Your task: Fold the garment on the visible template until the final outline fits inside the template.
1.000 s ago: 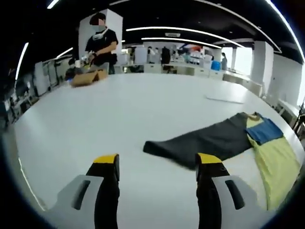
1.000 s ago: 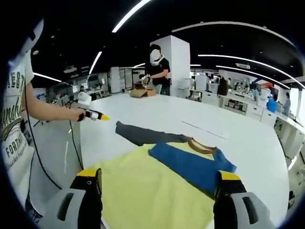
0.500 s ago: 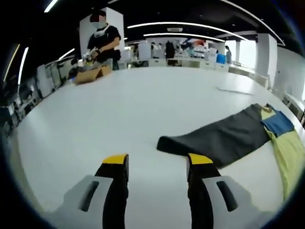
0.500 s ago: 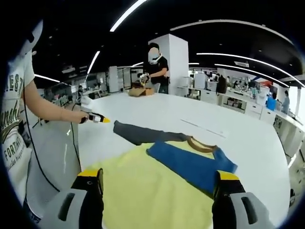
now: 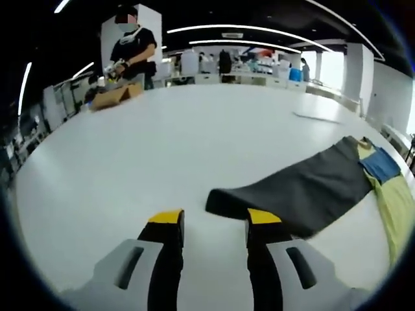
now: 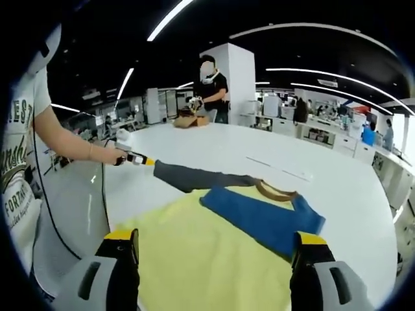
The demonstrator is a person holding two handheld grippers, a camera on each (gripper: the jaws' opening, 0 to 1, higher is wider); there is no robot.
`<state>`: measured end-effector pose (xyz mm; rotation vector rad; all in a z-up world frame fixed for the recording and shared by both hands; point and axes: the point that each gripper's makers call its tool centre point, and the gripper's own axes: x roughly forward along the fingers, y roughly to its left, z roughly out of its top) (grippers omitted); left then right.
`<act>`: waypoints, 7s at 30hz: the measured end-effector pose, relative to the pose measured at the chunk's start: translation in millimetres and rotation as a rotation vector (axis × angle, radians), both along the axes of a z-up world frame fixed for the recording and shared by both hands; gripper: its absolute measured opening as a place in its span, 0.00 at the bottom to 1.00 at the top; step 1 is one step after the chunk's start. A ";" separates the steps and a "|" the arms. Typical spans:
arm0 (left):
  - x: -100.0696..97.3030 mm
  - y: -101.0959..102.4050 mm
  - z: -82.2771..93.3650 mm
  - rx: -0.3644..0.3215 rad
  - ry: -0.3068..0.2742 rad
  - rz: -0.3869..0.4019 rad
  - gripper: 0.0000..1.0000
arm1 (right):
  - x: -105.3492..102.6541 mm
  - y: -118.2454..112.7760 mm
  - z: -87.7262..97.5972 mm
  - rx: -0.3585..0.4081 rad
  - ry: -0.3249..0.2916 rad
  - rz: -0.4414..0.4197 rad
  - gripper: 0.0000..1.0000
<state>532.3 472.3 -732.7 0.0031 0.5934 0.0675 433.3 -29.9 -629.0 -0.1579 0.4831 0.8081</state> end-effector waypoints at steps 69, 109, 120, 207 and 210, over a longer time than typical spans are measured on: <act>0.9 0.3 41.4 -0.002 0.024 -0.074 0.00 | -3.7 -20.4 -2.0 -0.032 -0.017 -0.071 0.90; -13.9 2.5 9.0 -0.035 0.058 0.033 0.32 | -8.9 -27.0 -4.4 -0.039 -0.004 -0.087 0.95; -17.7 -5.0 -2.5 -0.099 0.062 0.080 0.31 | -10.3 -31.8 -5.6 -0.045 -0.003 -0.102 0.94; 0.6 -50.8 43.2 -0.100 0.073 0.090 0.01 | -34.6 -41.4 -19.8 -0.031 0.044 -0.104 0.99; 4.9 -56.3 48.4 -0.089 0.067 0.066 0.00 | -38.4 -41.2 -21.3 -0.032 0.048 -0.102 0.99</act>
